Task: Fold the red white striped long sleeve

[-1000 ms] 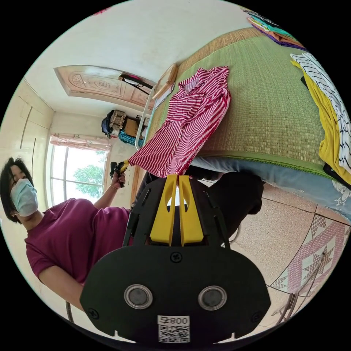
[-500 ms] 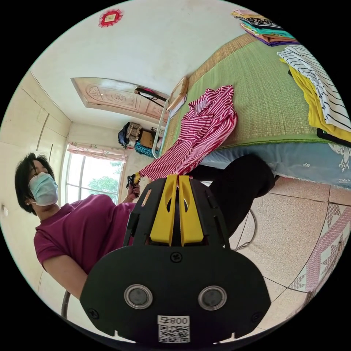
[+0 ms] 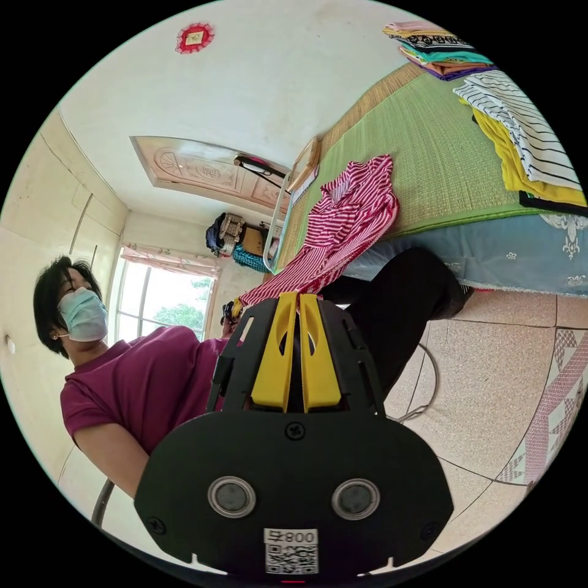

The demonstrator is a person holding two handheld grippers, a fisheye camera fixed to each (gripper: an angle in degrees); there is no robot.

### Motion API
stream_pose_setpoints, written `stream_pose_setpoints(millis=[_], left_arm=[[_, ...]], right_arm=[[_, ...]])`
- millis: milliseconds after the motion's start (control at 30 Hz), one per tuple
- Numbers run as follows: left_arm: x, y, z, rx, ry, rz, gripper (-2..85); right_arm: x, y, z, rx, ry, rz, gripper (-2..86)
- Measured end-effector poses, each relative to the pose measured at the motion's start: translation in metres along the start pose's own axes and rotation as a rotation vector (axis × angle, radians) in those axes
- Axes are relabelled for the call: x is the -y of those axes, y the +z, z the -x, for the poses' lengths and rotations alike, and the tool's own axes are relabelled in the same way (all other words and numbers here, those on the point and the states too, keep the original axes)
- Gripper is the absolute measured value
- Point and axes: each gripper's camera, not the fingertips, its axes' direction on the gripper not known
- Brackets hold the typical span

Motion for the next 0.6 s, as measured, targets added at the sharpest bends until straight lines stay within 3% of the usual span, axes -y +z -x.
stream_pose_setpoints(millis=[600], left_arm=[[0.029,0.007,-0.092,-0.023,-0.008,-0.024,0.5]], right_arm=[[-0.037,0.001,-0.015,0.021,0.014,-0.03,0.4]])
